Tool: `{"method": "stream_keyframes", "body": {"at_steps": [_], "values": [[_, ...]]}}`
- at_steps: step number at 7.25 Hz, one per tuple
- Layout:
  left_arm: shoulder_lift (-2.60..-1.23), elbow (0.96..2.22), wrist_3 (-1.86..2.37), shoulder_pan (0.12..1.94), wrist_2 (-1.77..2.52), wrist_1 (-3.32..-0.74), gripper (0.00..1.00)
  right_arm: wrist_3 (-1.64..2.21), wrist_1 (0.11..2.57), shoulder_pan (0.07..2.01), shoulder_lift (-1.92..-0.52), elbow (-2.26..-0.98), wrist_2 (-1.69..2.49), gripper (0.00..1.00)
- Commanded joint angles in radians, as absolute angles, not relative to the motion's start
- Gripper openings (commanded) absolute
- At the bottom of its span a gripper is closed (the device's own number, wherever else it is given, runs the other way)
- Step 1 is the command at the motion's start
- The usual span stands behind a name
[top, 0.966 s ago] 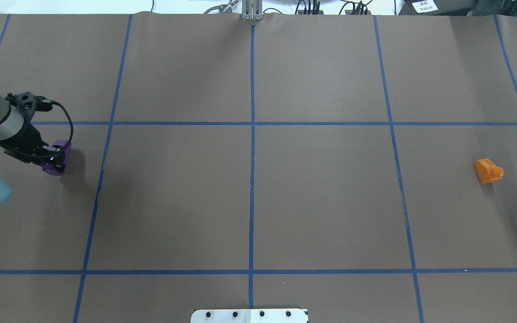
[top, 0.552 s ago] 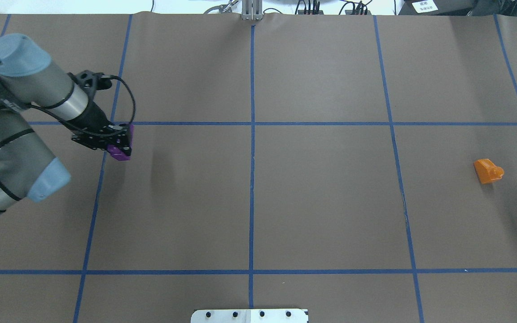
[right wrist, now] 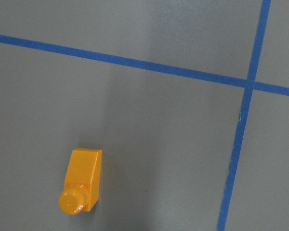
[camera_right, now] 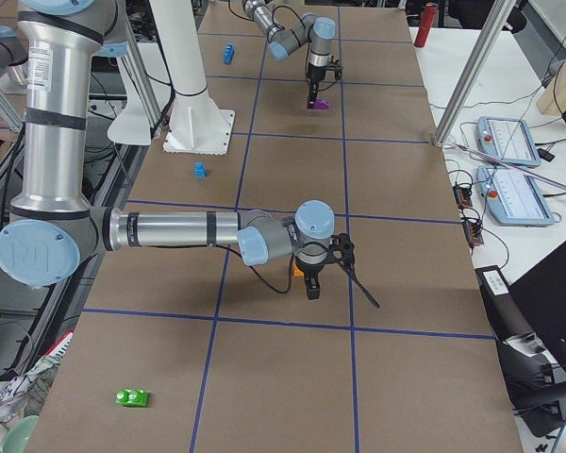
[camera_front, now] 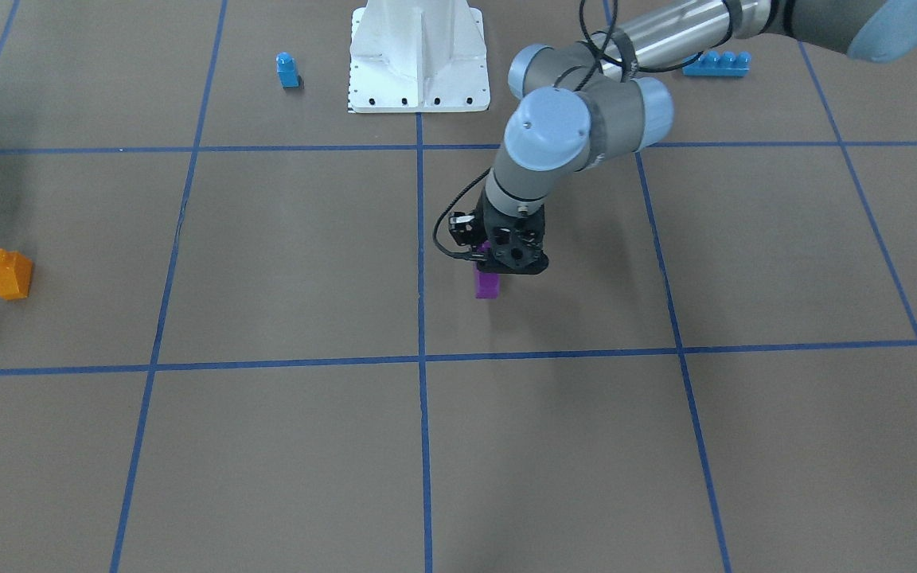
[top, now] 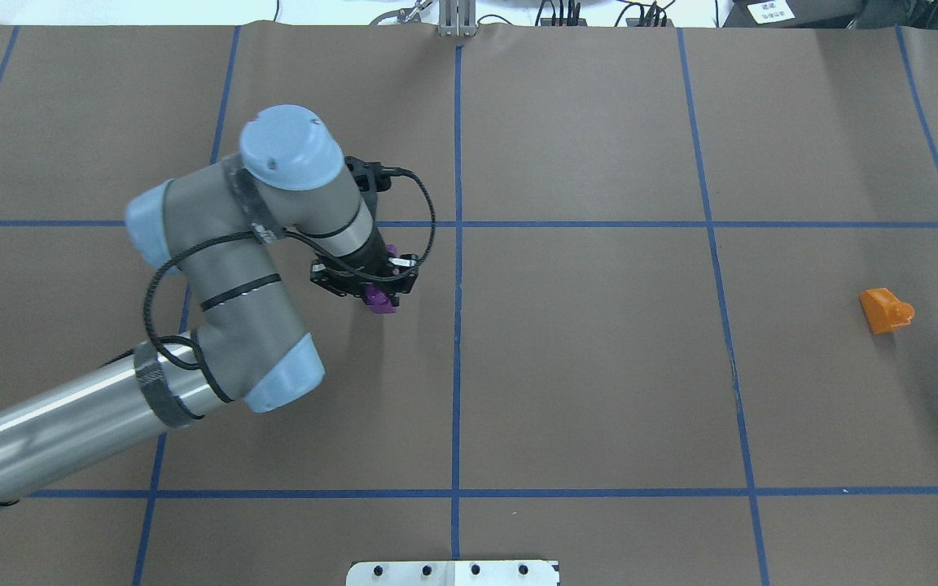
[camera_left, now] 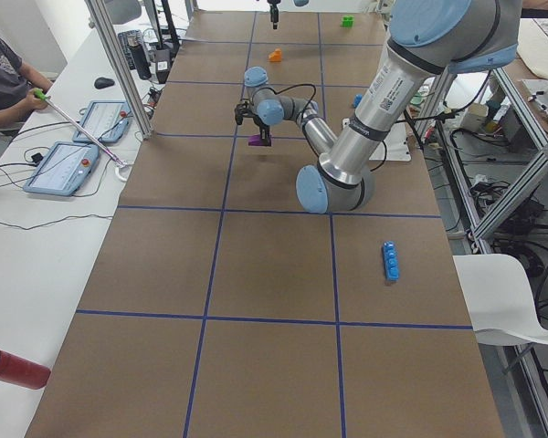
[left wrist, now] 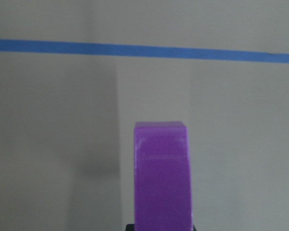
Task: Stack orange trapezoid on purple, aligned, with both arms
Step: 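Carry the purple block with the left gripper to the table center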
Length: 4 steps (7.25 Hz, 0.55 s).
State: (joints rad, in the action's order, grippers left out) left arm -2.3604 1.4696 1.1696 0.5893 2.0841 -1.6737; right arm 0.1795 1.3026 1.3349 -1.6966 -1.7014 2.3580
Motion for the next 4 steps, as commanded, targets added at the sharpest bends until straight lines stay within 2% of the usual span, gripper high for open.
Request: {"method": "stream_keyframes", "body": {"at_steps": [1,4], "values": [[-2.523,1.292,1.213,0.542,2.048,-1.658,0.00,0.181,1.302,1.333,-1.697,-1.704,2.359,1.00],[-2.526,1.258,1.210,0.531,2.046,-1.664,0.00,0.183,1.302,1.333,-1.697,-1.707,2.359,1.00]]}}
